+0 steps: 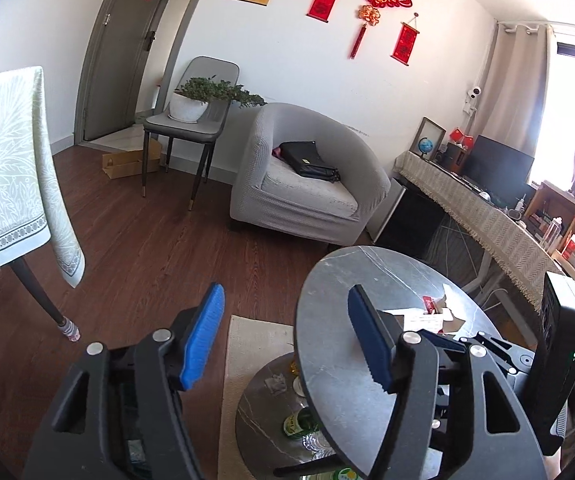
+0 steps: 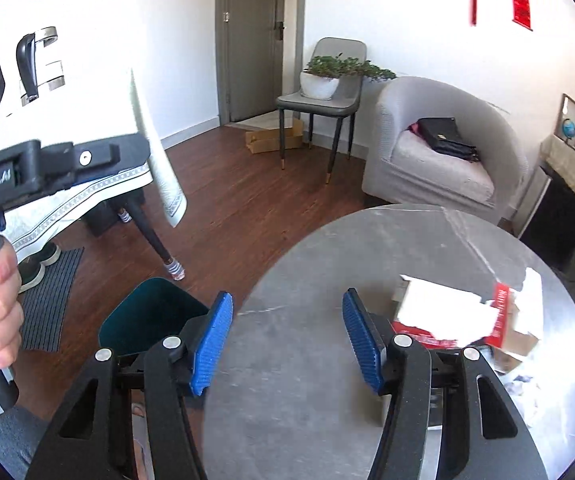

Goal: Collect trash
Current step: 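Move both grippers back over the table, then grasp the black Face bag with the left gripper while the right gripper grasps the white paper ball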

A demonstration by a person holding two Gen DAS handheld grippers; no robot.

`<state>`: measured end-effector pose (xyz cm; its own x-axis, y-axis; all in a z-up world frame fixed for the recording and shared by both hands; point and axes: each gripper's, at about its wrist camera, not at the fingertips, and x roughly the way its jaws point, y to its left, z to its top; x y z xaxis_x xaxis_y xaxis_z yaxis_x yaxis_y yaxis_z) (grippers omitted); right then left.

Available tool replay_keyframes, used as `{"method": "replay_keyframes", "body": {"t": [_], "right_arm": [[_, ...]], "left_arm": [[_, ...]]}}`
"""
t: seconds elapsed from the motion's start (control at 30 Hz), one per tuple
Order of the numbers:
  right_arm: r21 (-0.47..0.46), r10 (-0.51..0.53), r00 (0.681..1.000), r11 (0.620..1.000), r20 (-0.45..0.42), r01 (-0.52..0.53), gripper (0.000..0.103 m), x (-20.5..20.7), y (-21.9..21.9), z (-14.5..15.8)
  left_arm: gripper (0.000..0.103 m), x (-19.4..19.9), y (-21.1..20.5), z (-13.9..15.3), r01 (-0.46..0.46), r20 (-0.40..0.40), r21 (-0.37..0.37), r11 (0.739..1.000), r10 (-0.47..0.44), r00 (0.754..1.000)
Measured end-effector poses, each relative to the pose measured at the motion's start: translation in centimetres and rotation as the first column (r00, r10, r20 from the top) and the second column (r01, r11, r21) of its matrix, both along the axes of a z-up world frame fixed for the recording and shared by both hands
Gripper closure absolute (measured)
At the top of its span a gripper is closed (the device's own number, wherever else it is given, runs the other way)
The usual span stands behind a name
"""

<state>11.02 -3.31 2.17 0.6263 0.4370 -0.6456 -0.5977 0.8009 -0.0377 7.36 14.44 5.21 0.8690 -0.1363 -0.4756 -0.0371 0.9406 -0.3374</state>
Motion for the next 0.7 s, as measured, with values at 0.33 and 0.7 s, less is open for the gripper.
{"method": "replay_keyframes", "body": {"t": [0.33, 0.7], "right_arm": [[-0.012, -0.171, 0.984, 0.985, 0.043, 0.172, 0.045, 1.2, -10.7, 0.6], [0.023, -0.302, 0.953, 0.953, 0.012, 0.301, 0.036, 2.7, -18.5, -0.9]], "left_arm": [[0.026, 2.5, -7.9, -2.4, 0.085, -0.096, 0.004, 0.996, -0.084, 0.992], [0.015, 4.2, -15.9, -6.1, 0.175, -0.192, -0.022, 0.984, -0.176, 0.966]]}}
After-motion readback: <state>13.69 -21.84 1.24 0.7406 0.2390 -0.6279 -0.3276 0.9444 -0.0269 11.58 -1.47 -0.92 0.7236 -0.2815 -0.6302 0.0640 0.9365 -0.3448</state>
